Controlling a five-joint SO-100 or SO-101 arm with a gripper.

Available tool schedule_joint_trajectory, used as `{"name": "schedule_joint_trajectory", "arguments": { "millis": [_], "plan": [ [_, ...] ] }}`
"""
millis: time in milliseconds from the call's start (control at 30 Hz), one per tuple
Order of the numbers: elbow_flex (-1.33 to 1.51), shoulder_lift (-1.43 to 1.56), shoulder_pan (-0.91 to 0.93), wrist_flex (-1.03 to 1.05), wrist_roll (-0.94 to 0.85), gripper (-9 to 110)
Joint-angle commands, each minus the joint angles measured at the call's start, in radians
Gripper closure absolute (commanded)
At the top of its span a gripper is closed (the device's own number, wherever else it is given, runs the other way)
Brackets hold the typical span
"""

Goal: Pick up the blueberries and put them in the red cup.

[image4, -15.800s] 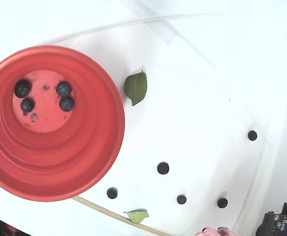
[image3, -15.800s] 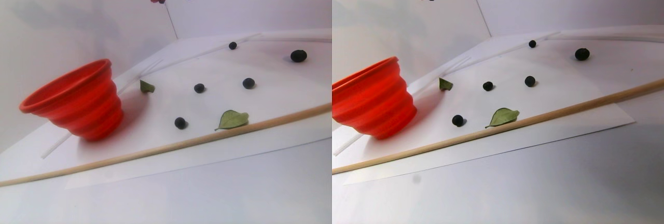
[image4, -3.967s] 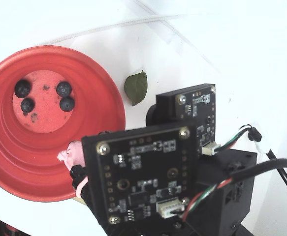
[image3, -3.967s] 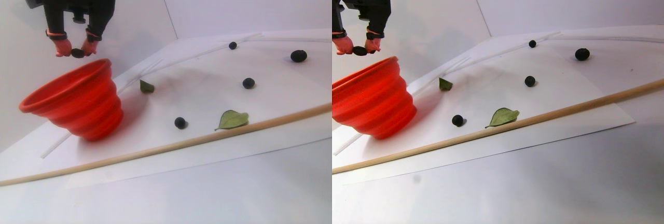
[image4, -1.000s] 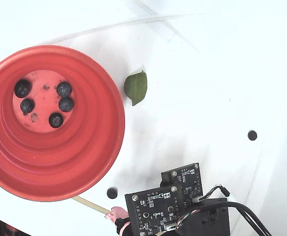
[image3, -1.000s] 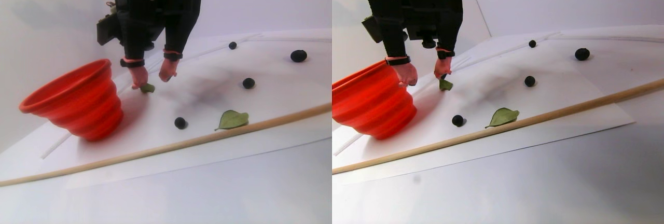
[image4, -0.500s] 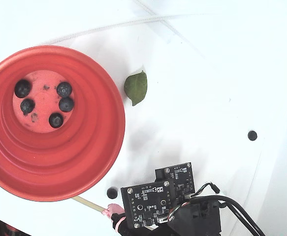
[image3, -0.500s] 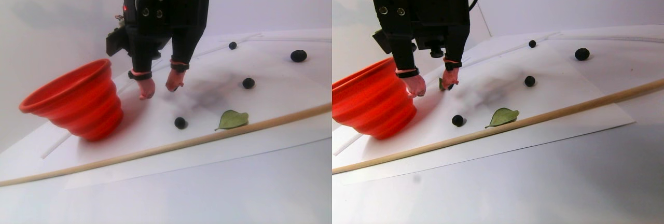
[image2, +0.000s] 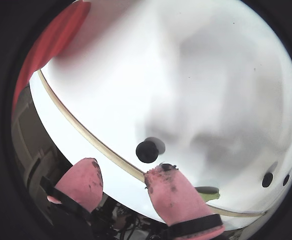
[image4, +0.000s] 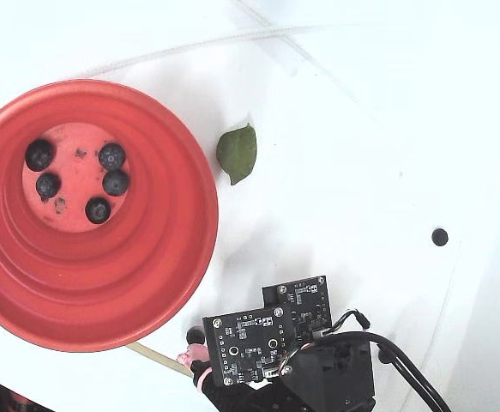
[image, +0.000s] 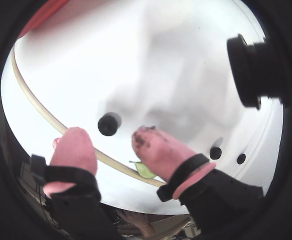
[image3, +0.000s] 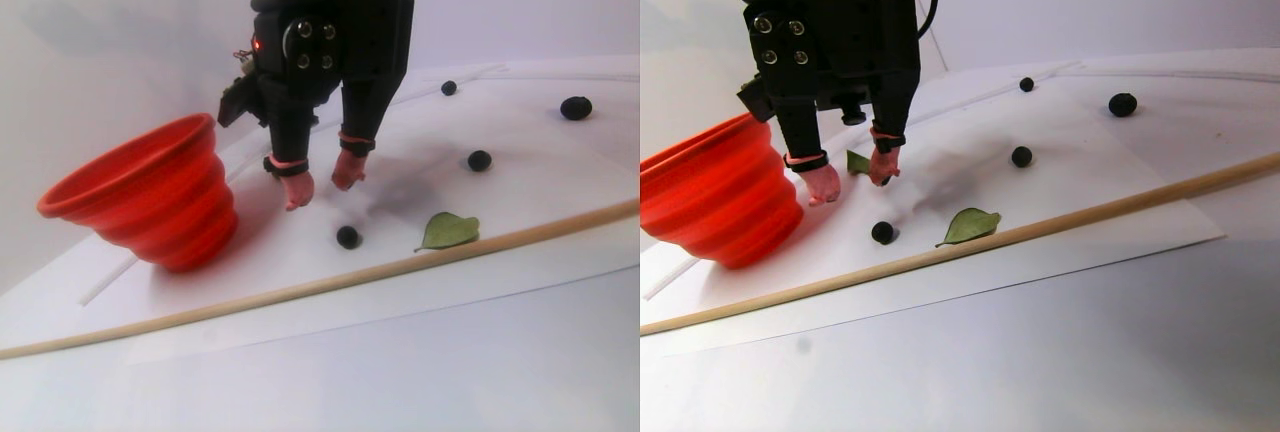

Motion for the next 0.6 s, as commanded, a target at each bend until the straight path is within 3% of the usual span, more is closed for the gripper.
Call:
{"name": "schedule_joint_trajectory", "arguments": {
  "millis": [0, 567],
  "plan": [
    [0.000, -0.017, 0.005, -0.037, -0.015, 84],
    [0.029, -0.100, 0.003, -0.120, -0.026, 84]
  ]
}}
